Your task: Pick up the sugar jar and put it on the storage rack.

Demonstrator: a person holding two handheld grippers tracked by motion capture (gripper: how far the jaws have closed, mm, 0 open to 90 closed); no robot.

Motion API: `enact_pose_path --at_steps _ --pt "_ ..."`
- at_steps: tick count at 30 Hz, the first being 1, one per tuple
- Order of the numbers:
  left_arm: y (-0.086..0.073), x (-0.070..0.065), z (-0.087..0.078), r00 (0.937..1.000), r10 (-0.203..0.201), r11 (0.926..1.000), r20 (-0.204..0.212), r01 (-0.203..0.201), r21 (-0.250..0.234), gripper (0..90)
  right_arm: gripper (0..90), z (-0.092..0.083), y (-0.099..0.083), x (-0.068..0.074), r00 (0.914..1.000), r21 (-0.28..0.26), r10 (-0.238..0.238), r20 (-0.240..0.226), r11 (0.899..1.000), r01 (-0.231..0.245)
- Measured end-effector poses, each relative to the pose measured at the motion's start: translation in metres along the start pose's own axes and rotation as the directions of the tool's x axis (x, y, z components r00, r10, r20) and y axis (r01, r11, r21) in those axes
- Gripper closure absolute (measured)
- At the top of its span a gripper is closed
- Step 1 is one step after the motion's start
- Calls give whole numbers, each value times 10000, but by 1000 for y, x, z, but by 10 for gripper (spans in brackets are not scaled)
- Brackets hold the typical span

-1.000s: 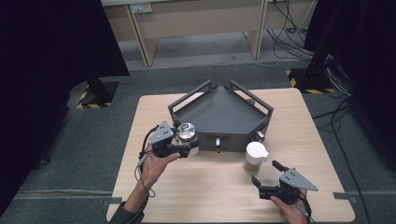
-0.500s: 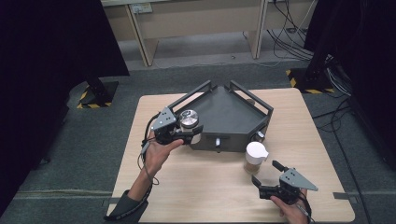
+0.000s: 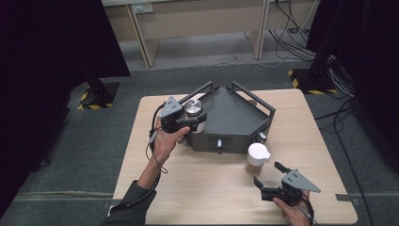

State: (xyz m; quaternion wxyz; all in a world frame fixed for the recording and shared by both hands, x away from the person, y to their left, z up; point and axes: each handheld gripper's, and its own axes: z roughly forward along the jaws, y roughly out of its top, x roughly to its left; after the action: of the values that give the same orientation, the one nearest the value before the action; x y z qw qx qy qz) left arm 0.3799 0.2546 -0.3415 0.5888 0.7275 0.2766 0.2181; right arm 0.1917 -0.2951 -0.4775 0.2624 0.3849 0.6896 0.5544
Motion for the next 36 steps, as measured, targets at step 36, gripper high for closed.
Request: enact_pose_path --at_steps 36 --pt "-19 18 41 9932 -239 9997 -1140 234 -56 308 12 0 0 -1 10000 20 -1 -49 10000 1"
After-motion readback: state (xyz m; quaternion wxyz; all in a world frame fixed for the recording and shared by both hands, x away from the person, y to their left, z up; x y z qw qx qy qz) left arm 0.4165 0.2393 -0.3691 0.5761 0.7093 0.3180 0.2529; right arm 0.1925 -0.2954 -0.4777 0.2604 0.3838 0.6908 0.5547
